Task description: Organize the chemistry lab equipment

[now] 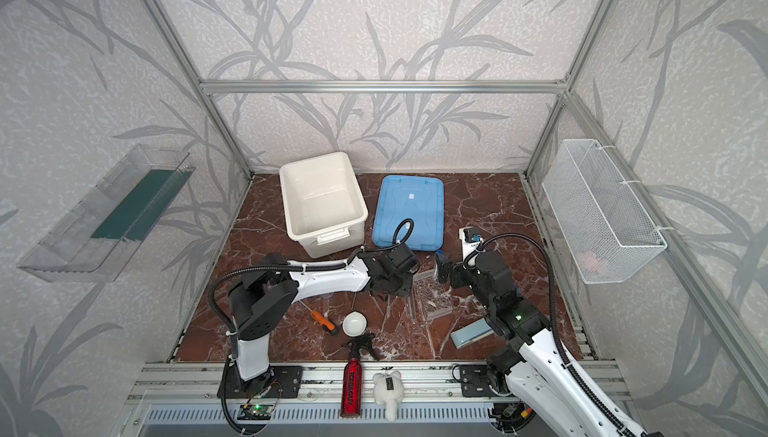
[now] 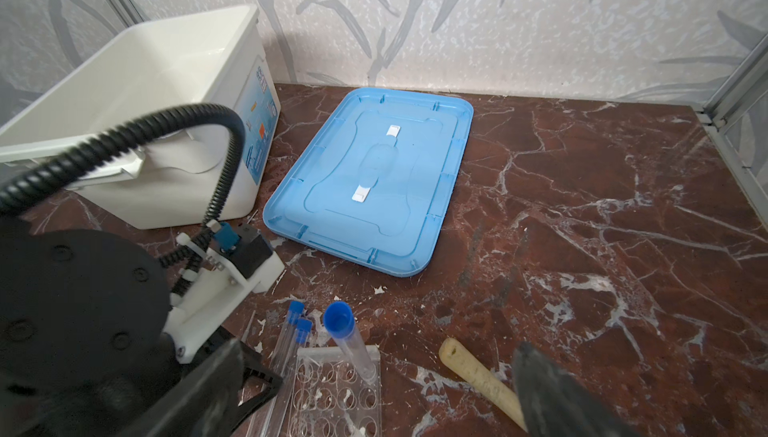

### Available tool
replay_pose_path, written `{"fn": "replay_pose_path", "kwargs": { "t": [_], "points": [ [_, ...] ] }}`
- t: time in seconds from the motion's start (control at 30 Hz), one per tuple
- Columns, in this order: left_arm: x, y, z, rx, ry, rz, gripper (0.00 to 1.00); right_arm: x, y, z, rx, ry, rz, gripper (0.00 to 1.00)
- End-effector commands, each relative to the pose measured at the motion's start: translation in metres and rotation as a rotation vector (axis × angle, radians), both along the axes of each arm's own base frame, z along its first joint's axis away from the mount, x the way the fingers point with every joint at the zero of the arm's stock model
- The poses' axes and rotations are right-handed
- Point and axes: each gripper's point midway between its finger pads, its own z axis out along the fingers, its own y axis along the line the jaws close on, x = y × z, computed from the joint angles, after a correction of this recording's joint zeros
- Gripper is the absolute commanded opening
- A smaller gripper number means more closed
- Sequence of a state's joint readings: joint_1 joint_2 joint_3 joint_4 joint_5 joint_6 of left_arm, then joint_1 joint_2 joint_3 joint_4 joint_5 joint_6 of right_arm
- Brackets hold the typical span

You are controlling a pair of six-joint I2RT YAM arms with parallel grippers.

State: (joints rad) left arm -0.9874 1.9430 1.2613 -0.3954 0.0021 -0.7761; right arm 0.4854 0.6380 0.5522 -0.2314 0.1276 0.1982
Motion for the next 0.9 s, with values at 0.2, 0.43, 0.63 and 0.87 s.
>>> {"fn": "replay_pose_path", "kwargs": {
  "t": [0.2,0.43,0.63,0.87],
  "points": [
    [-0.004,0.019,-0.003,0.122,0.016,-0.002,0.33,0.001,-0.002,0.002,-0.015,-0.005,-0.012,0.99],
    [-0.020,0.014,-0.001,0.164,0.056,-0.045,0.34,-0.002,-0.001,0.003,-0.009,-0.006,0.002,0.99],
    [-0.032,0.018,-0.005,0.204,0.101,-0.066,0.33,-0.008,-0.009,0.014,0.005,-0.062,-0.024,0.99],
    [-0.041,0.017,-0.013,0.208,0.150,-0.093,0.32,-0.009,-0.013,0.016,0.008,-0.078,-0.037,0.99]
  ]
}}
